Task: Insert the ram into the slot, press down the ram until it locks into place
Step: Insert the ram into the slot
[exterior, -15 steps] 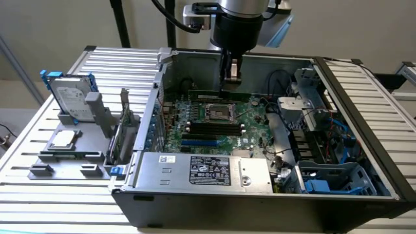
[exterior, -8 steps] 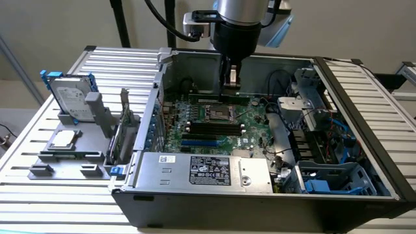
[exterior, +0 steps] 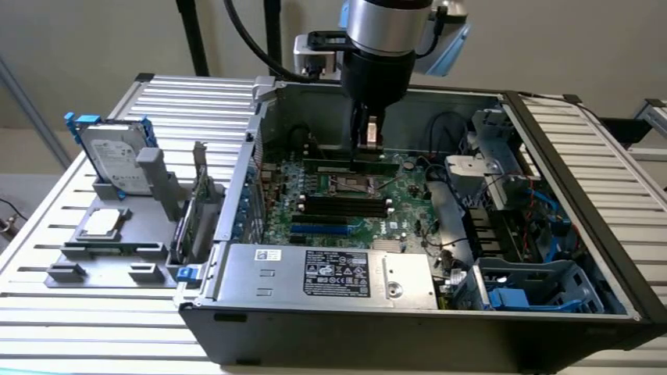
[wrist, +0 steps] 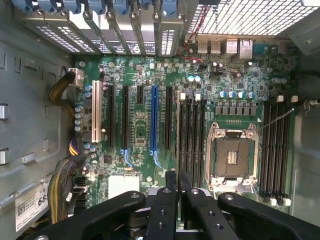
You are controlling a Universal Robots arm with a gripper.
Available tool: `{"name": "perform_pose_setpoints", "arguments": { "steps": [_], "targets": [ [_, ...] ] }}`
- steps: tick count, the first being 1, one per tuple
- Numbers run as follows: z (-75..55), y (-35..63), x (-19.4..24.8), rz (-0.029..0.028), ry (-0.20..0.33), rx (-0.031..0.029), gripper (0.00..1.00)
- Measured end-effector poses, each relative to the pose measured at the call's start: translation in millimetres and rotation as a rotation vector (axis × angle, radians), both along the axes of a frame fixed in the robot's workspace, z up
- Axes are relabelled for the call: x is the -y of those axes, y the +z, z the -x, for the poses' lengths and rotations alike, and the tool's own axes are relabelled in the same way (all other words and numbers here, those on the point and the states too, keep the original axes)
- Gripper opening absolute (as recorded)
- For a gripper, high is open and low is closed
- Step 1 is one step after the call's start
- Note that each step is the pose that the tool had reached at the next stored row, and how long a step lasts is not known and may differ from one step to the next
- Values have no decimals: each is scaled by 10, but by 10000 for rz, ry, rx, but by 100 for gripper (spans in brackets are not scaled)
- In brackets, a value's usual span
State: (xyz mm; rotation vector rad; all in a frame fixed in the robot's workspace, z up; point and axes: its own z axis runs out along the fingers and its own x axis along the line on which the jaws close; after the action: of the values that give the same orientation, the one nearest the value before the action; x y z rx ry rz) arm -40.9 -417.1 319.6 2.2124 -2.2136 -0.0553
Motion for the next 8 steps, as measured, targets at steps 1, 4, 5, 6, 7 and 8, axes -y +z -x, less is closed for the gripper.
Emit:
{"name": "perform_pose_setpoints", "arguments": {
  "steps": [1, 4, 5, 6, 7, 8],
  "targets": [
    [0, -18, 0, 1, 0, 0, 13],
    [0, -71, 0, 1, 0, -1, 13],
    [0, -89, 0, 1, 0, -1, 13],
    [0, -108, 0, 1, 0, 0, 13],
    [0, -127, 0, 1, 0, 0, 13],
    [0, -144, 0, 2, 0, -1, 13]
  ]
}}
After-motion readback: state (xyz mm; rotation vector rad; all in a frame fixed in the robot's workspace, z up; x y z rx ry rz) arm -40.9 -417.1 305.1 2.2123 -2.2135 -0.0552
